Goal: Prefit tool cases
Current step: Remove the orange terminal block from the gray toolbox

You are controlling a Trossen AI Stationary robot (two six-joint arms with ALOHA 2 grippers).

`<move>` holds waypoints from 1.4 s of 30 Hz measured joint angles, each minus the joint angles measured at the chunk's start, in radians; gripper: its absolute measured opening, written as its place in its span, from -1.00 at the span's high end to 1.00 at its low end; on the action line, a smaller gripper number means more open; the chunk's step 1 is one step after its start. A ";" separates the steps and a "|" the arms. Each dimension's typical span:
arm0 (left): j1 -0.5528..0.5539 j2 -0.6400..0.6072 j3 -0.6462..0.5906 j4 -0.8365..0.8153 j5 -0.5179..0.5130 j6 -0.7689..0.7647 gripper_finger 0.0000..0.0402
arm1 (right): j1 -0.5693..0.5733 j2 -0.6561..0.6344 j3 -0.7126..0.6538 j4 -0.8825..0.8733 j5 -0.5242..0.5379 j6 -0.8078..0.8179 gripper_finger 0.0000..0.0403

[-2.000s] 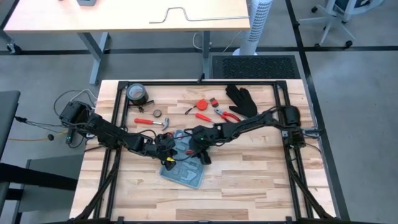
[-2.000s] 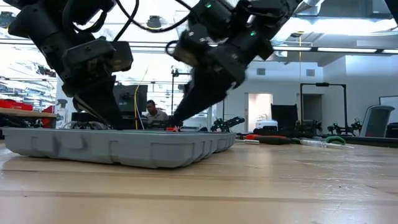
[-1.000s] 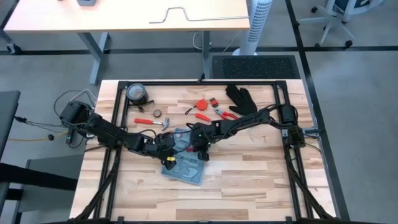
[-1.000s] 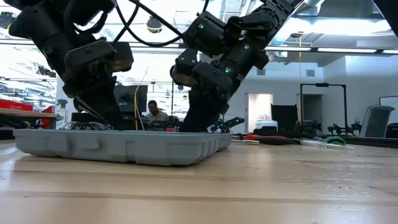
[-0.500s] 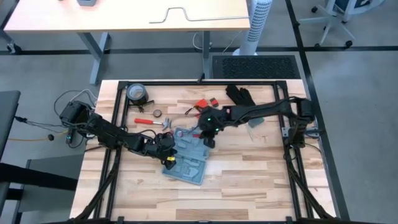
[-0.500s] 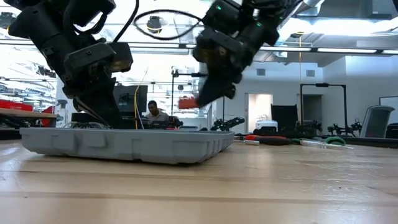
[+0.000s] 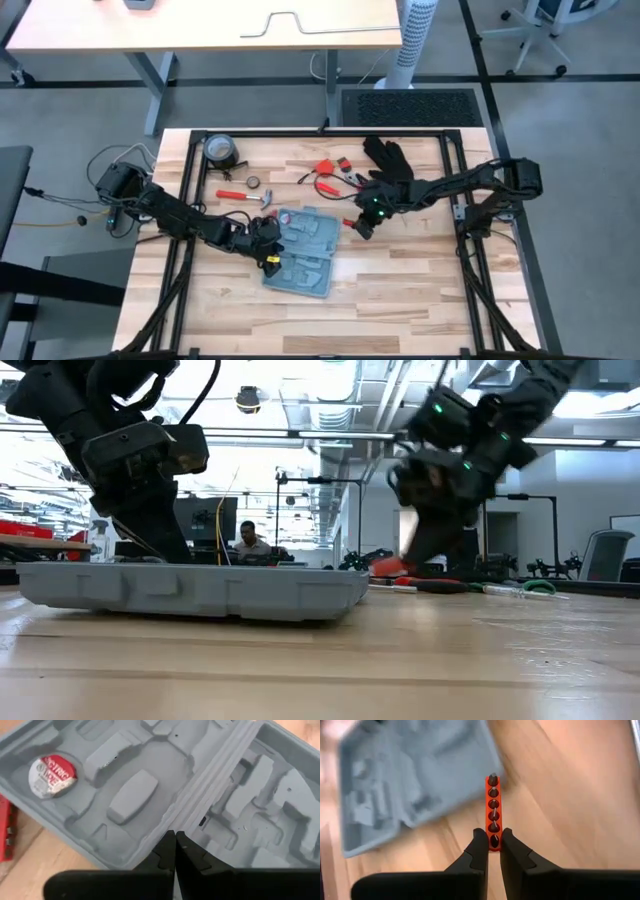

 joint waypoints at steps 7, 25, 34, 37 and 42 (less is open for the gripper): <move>0.000 0.000 0.000 0.005 0.026 0.006 1.00 | 0.022 0.054 -0.125 0.163 -0.024 0.114 0.84; 0.000 0.000 0.000 0.008 0.051 -0.002 1.00 | 0.011 -0.084 -0.163 -0.015 0.035 0.120 0.20; 0.000 -0.012 0.018 0.000 0.101 0.020 1.00 | 0.024 -0.222 -0.163 -0.078 0.083 0.119 0.41; 0.001 -0.033 0.047 -0.001 0.075 0.047 1.00 | 0.042 -0.247 -0.163 -0.068 0.107 0.147 0.49; 0.028 -0.060 0.089 -0.014 -0.092 0.095 1.00 | 0.084 -0.256 -0.162 -0.014 0.147 0.180 0.77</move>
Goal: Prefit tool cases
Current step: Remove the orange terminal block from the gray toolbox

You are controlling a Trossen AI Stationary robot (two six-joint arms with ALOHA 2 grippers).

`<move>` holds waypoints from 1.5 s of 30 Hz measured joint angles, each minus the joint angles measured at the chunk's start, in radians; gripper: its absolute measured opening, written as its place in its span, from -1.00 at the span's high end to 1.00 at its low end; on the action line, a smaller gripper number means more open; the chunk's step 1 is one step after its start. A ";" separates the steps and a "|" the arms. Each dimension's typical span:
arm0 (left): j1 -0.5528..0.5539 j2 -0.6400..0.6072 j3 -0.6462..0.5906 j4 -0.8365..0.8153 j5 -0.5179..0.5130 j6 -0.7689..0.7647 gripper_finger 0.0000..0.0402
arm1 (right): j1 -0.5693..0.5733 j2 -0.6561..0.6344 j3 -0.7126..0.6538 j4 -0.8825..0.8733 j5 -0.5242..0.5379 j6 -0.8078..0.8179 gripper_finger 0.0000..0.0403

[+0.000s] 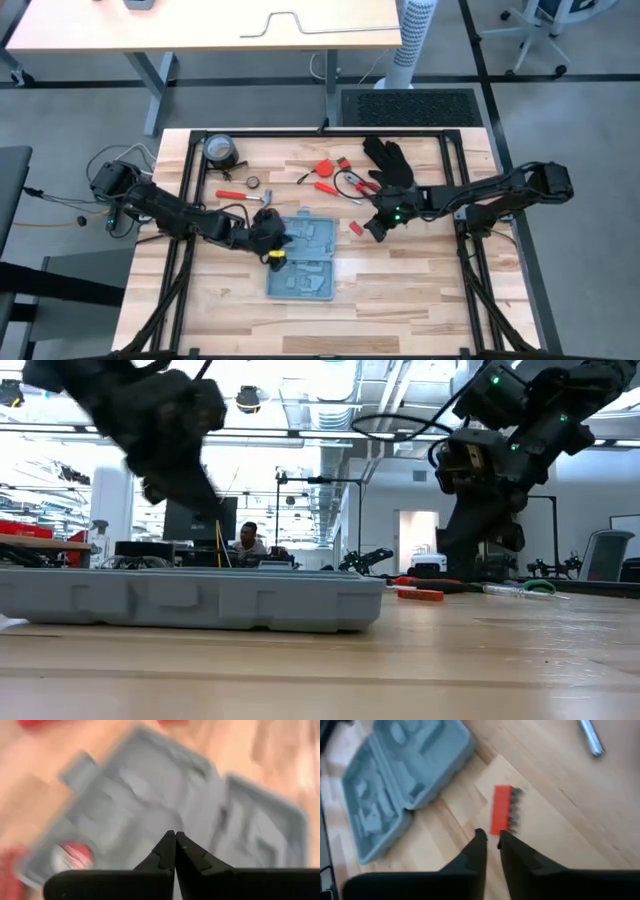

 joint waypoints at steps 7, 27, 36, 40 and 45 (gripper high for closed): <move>0.150 0.088 0.045 0.137 0.131 0.122 1.00 | 0.037 0.000 0.001 0.048 0.048 0.019 0.95; 0.349 0.512 0.517 0.144 0.503 0.530 1.00 | 0.055 0.077 0.002 0.019 0.177 0.155 0.98; 0.385 0.627 0.562 0.133 0.615 0.525 1.00 | 0.003 0.077 0.001 -0.041 0.225 0.182 0.98; 0.382 0.655 0.562 0.118 0.619 0.513 1.00 | -0.024 0.077 0.001 -0.041 0.216 0.161 0.98; 0.382 0.668 0.561 0.121 0.574 0.454 1.00 | -0.062 0.114 0.003 -0.048 0.121 0.084 0.99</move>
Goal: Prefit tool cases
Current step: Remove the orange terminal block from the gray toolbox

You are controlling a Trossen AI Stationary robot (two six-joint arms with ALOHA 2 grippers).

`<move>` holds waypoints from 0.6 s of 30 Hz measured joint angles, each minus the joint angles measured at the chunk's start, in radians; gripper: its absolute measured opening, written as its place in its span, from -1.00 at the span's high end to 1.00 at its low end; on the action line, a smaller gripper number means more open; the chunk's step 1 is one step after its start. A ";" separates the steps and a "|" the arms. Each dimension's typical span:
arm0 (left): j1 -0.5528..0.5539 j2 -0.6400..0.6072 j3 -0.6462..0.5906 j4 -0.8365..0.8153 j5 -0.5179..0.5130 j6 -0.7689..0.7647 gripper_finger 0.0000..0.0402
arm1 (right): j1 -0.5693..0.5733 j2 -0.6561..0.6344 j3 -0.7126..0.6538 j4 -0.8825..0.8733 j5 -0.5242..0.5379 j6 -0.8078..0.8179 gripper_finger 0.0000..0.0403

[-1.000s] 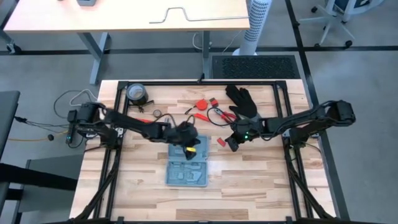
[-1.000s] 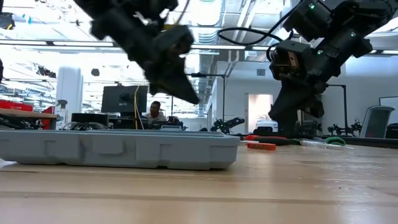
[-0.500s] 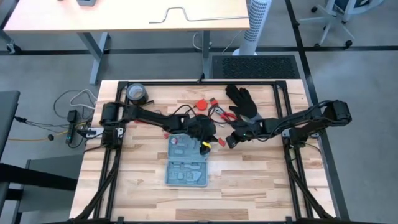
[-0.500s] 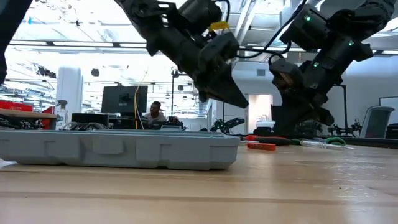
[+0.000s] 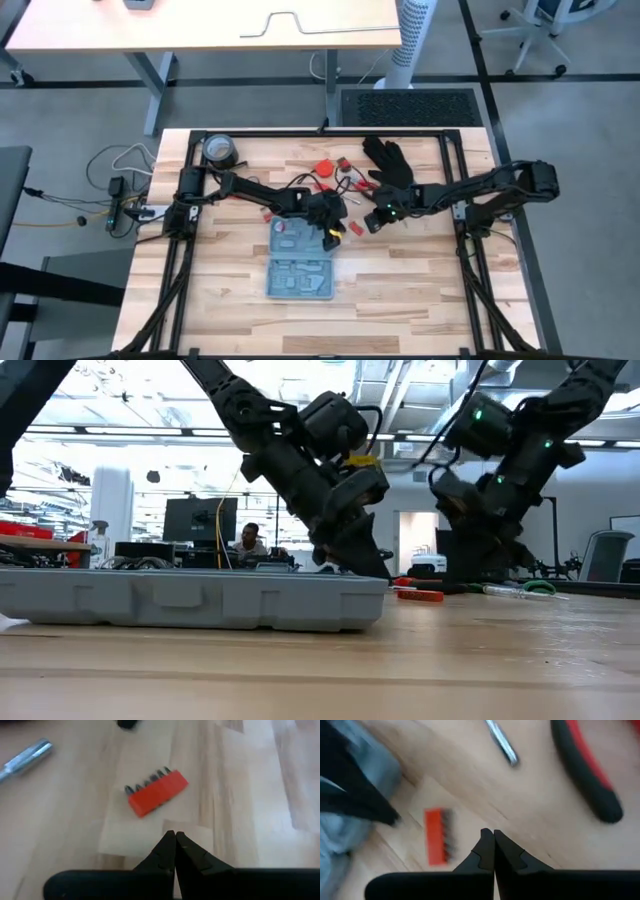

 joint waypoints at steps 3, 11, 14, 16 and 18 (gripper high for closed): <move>0.001 -0.001 0.000 0.014 -0.036 -0.033 1.00 | -0.017 0.057 0.000 0.024 -0.071 -0.037 0.99; 0.000 -0.001 0.000 0.025 -0.050 -0.143 1.00 | -0.009 0.105 0.001 0.108 -0.125 -0.076 1.00; 0.000 -0.001 0.000 0.019 -0.066 -0.166 1.00 | -0.009 0.104 0.001 0.108 -0.140 -0.084 1.00; 0.000 -0.001 0.000 0.015 -0.071 -0.181 1.00 | -0.007 0.107 0.001 0.110 -0.165 -0.088 1.00; 0.000 -0.001 0.000 0.004 -0.073 -0.197 1.00 | 0.005 0.111 0.001 0.118 -0.178 -0.089 1.00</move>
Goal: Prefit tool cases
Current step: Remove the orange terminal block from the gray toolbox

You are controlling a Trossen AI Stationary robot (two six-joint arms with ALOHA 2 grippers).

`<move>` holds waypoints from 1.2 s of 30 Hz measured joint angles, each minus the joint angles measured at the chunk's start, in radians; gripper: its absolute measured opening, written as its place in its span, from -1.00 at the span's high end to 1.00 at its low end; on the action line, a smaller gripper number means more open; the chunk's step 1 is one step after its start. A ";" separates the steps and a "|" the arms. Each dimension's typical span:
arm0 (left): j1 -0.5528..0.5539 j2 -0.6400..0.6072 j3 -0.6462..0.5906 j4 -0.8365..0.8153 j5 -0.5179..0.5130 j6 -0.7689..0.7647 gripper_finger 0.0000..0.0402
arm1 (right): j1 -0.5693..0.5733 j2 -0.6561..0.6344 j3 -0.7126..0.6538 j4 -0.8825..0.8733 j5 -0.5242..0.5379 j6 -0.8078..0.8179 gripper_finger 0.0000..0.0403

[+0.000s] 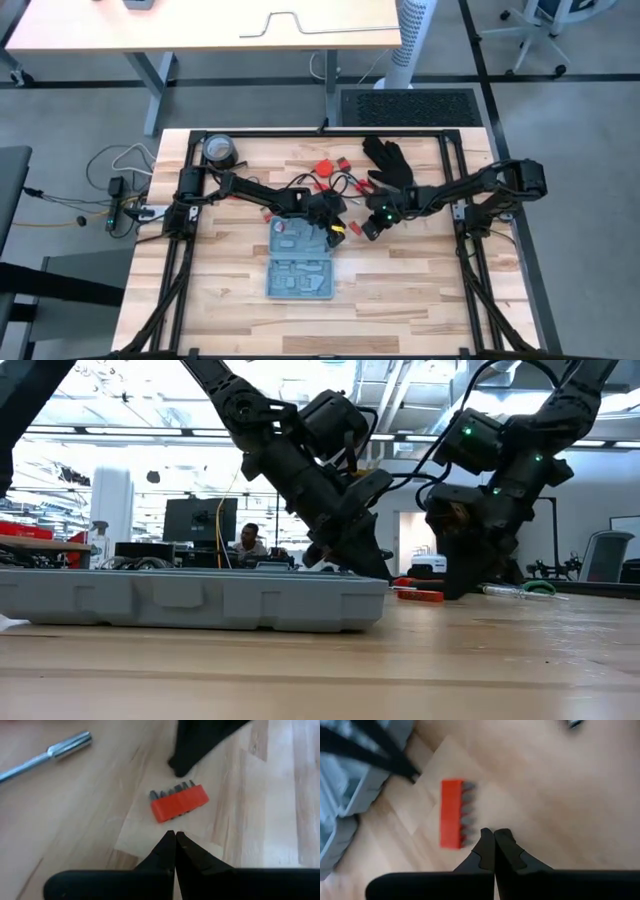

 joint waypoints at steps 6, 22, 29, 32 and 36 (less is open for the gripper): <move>0.000 0.000 0.000 -0.010 -0.006 -0.046 1.00 | 0.027 0.000 0.000 -0.002 -0.008 -0.002 1.00; 0.010 0.000 0.000 -0.004 -0.042 -0.079 1.00 | 0.007 -0.028 -0.002 0.031 0.039 0.000 1.00; 0.009 0.000 0.000 0.001 -0.040 -0.099 1.00 | -0.078 0.009 -0.001 0.038 -0.003 -0.031 1.00; 0.011 0.000 0.000 -0.003 -0.037 -0.112 1.00 | -0.081 0.014 0.000 0.040 -0.014 -0.035 1.00; 0.002 -0.003 -0.002 -0.063 -0.071 -0.142 1.00 | -0.074 0.014 0.000 0.042 -0.012 -0.038 1.00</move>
